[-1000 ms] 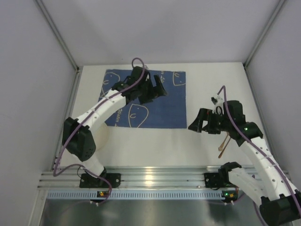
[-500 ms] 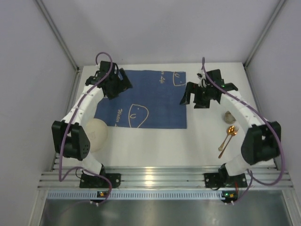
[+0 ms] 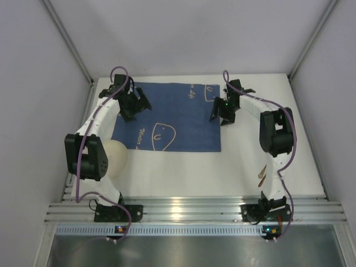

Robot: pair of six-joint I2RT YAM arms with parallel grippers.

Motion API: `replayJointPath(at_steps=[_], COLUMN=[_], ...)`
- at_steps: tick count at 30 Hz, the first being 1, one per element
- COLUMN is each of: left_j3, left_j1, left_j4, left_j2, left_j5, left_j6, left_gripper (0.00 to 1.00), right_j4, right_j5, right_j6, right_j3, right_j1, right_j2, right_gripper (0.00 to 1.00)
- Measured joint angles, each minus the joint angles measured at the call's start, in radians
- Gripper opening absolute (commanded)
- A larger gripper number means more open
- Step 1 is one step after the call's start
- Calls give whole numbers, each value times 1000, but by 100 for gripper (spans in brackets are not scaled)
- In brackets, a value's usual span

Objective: Set the dinner table for one person

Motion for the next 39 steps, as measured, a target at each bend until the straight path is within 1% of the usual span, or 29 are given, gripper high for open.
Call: replayJointPath(at_steps=[1, 3, 4, 6, 7, 9, 10, 13, 20, 25, 29, 30, 31, 35, 36, 37, 39], left_j3=[2, 2, 2, 2, 3, 3, 3, 3, -11, -62, -103, -116, -127, -185, -206, -227, -272], left_j1=[6, 19, 27, 45, 55, 72, 81, 100, 109, 110, 109, 113, 116, 148, 159, 169, 190], left_j4=[-3, -5, -6, -7, -8, -12, -14, -23, -26, -41, -63, -77, -89, -150, -166, -174, -197], left_j2=[0, 0, 0, 5, 8, 16, 19, 23, 9, -63, -152, -181, -205, -324, -358, -387, -445], left_j5=[3, 10, 14, 21, 24, 29, 31, 31, 20, -6, -55, -79, -100, -204, -227, -245, -272], left_j6=[3, 14, 18, 25, 26, 30, 32, 43, 50, 50, 38, 29, 21, -23, -34, -42, -57], left_gripper=[93, 93, 93, 93, 93, 93, 93, 93, 93, 93, 95, 96, 96, 96, 97, 97, 97], right_j4=[2, 7, 10, 8, 8, 7, 8, 14, 2, -32, -48, -50, -56, -72, -78, -88, -98], right_j5=[2, 5, 6, 10, 9, 16, 20, 27, 103, 192, 248, 265, 284, 333, 337, 338, 331], right_j6=[3, 9, 11, 16, 18, 14, 9, -2, -54, -99, -121, -124, -125, -131, -130, -131, -130], right_j3=[14, 31, 32, 32, 32, 32, 29, 8, -132, -233, -275, -281, -282, -269, -258, -235, -178], right_j1=[1, 5, 7, 10, 11, 11, 11, 9, -27, -109, -170, -182, -192, -214, -216, -219, -219], right_j2=[9, 26, 32, 41, 44, 45, 45, 42, -67, -161, -209, -217, -224, -229, -225, -218, -196], right_gripper=[55, 48, 42, 36, 30, 23, 14, 0, 0, 0, 1, 4, 9, 14, 16, 26, 38])
